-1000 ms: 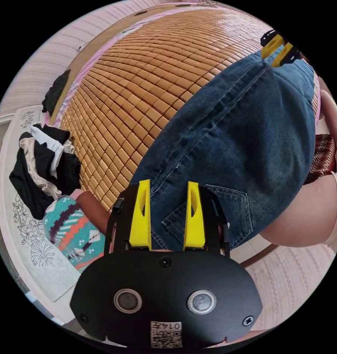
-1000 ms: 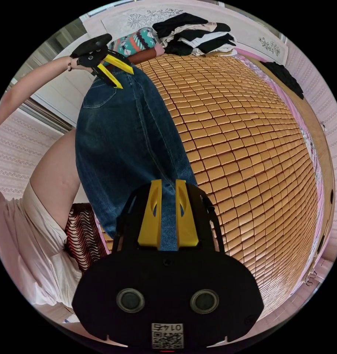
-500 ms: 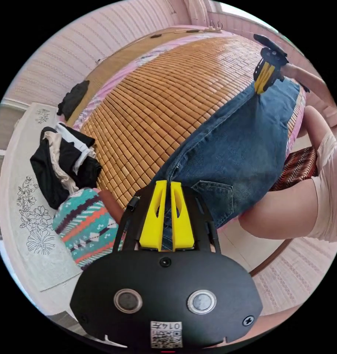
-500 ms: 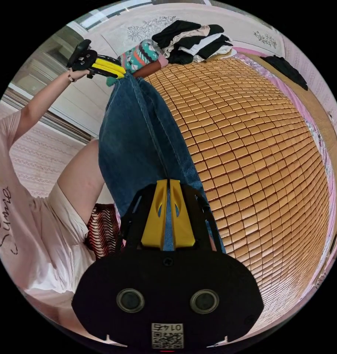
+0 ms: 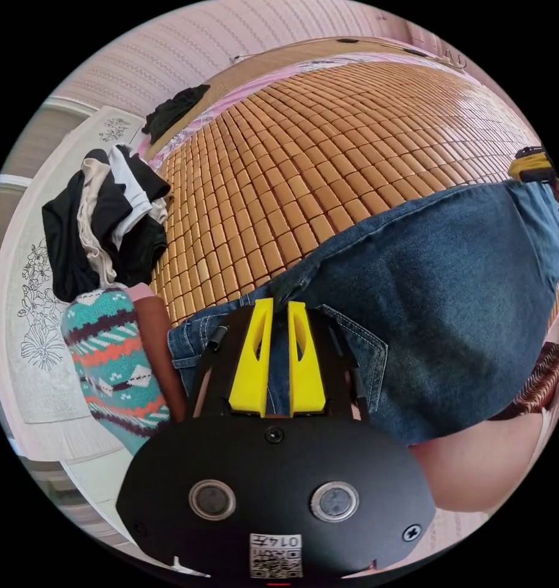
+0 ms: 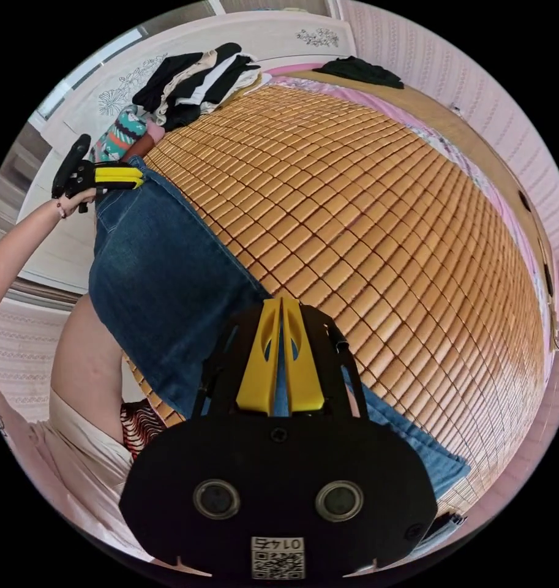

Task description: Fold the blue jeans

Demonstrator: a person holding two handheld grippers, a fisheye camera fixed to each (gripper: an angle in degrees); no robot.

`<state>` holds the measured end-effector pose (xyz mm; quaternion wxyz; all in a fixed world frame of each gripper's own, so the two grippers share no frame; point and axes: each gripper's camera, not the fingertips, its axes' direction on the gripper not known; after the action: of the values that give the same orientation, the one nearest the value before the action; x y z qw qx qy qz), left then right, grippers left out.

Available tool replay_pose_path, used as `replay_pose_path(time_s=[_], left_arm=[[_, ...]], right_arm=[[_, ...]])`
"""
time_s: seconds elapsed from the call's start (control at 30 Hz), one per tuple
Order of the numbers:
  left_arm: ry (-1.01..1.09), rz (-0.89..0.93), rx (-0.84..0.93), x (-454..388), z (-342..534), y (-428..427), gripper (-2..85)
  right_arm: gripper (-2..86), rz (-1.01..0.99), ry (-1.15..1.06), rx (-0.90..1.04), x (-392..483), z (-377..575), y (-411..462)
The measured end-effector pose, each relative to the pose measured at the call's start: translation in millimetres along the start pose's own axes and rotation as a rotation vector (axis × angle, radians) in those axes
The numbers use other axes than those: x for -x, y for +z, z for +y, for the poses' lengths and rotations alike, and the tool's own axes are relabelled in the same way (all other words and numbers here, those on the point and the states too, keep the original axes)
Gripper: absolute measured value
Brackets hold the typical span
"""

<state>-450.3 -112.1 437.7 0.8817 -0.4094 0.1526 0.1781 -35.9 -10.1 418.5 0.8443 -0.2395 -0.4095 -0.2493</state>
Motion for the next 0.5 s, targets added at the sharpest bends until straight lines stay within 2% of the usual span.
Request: replay_pose_path(time_s=[0.13,0.2,0.37,0.47,0.5], left_arm=[[-0.089,0.051,-0.153,30,38,-55,4.1],[-0.107,0.122,-0.251,31,54,-84,4.5],[-0.040,0.381,-0.403,-43,72,-112,4.7],[-0.059,0.600,-0.461,-101,64,-94,5.0],[-0.059,0.619,-0.453,-113,61,-88,5.1]], right_arm=[[-0.1,0.158,0.240,0.016,-48,87,-27],[0.9,0.167,0.506,0.007,-90,165,-50],[13.6,0.170,1.063,-0.095,-148,317,-89],[16.4,0.187,1.207,-0.126,-163,363,-90],[16.6,0.142,1.245,-0.117,-171,373,-84]])
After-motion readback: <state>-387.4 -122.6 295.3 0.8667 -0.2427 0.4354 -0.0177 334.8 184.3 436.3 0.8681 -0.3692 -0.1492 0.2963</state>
